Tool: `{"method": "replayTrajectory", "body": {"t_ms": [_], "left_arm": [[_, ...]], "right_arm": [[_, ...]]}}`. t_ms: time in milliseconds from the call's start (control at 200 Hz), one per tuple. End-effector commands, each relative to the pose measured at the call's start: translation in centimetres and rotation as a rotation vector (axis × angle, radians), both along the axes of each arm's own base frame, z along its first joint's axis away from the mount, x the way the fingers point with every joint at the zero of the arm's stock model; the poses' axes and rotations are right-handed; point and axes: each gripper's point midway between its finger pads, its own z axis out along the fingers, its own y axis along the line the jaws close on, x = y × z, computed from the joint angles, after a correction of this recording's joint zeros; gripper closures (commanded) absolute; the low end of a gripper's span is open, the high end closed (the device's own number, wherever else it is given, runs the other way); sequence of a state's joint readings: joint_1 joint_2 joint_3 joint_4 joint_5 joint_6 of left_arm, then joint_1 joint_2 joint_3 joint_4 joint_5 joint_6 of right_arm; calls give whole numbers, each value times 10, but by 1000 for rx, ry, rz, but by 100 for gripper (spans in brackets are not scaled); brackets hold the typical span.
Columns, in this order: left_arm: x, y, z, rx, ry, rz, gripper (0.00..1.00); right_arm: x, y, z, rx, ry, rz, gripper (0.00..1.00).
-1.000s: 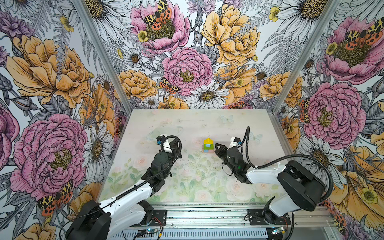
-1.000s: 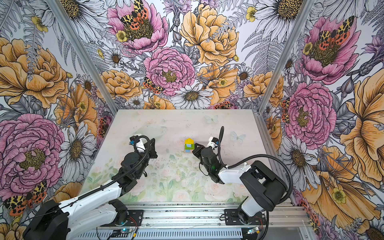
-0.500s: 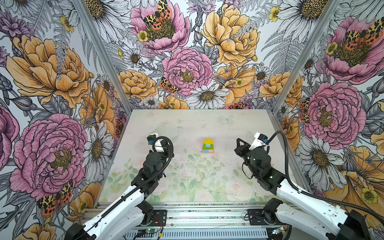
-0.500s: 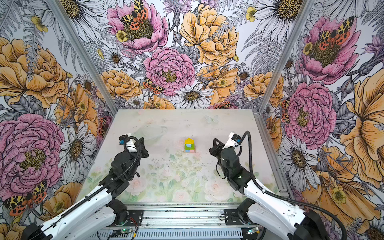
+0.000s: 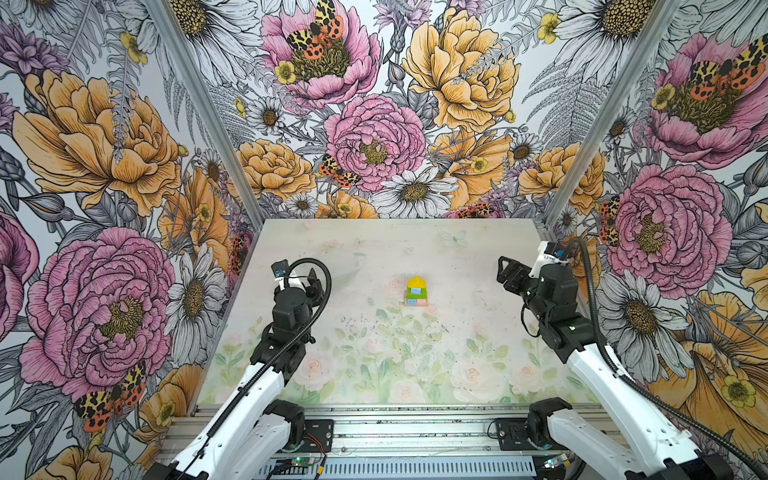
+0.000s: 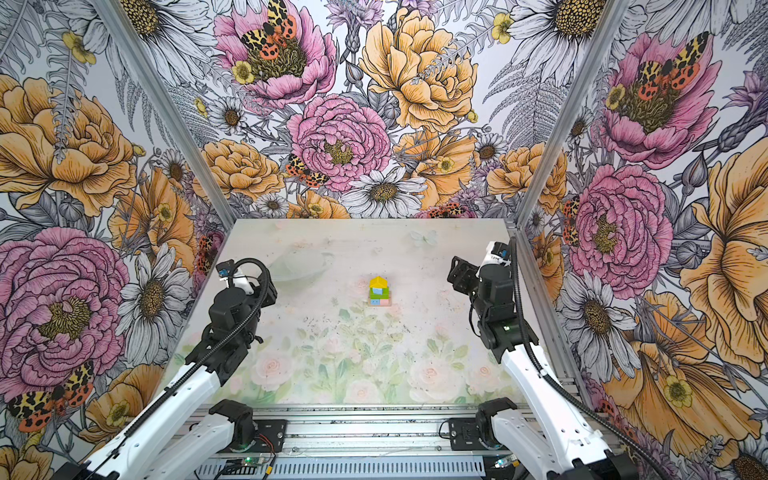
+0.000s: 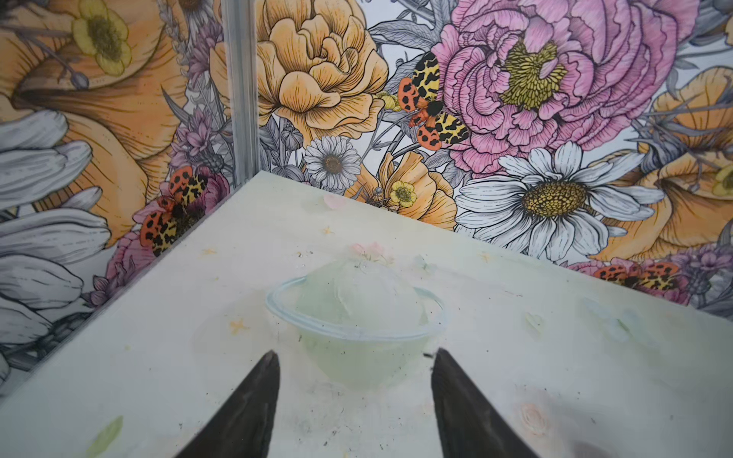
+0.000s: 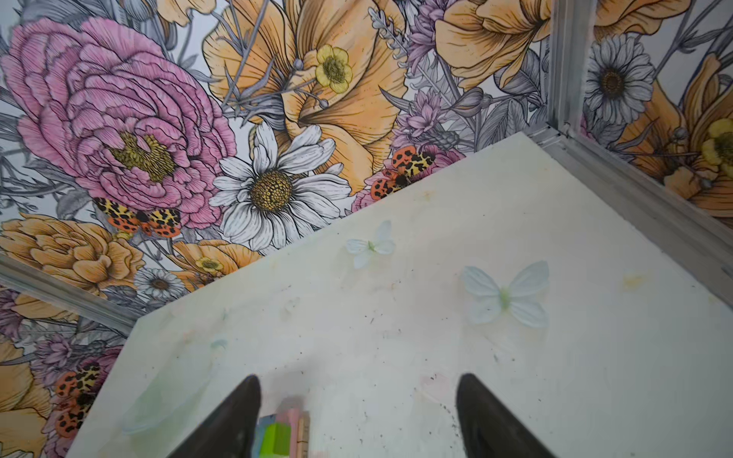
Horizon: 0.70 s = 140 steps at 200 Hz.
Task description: Build the wood block tower
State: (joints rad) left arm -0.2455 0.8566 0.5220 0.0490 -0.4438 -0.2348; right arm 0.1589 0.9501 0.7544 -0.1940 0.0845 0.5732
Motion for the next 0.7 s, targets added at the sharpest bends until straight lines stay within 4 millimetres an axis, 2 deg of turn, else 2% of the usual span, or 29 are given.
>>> {"method": "replayTrajectory", "body": {"t_ms": [0, 90, 230, 395, 485, 605, 640, 696], "left_arm": [[15, 11, -16, -3, 51, -9, 18], [29, 26, -39, -6, 84, 8, 2], [41, 45, -63, 49, 84, 33, 1], [48, 49, -81, 93, 51, 18, 1], [53, 50, -82, 111, 27, 17, 1], [57, 46, -78, 144, -65, -6, 1], [55, 47, -87, 144, -72, -4, 1], [57, 35, -95, 150, -116, -70, 1]], "right_arm": [[9, -12, -19, -91, 78, 30, 0], [19, -31, -46, -134, 157, -6, 0], [37, -44, -78, -202, 185, -11, 0], [50, -61, -86, -297, 48, -68, 0], [53, -68, -89, -368, -10, -90, 0], [55, -78, -97, -462, -12, -114, 0], [55, -78, -100, -477, -35, -116, 0], [55, -77, -107, -471, -62, -112, 0]]}}
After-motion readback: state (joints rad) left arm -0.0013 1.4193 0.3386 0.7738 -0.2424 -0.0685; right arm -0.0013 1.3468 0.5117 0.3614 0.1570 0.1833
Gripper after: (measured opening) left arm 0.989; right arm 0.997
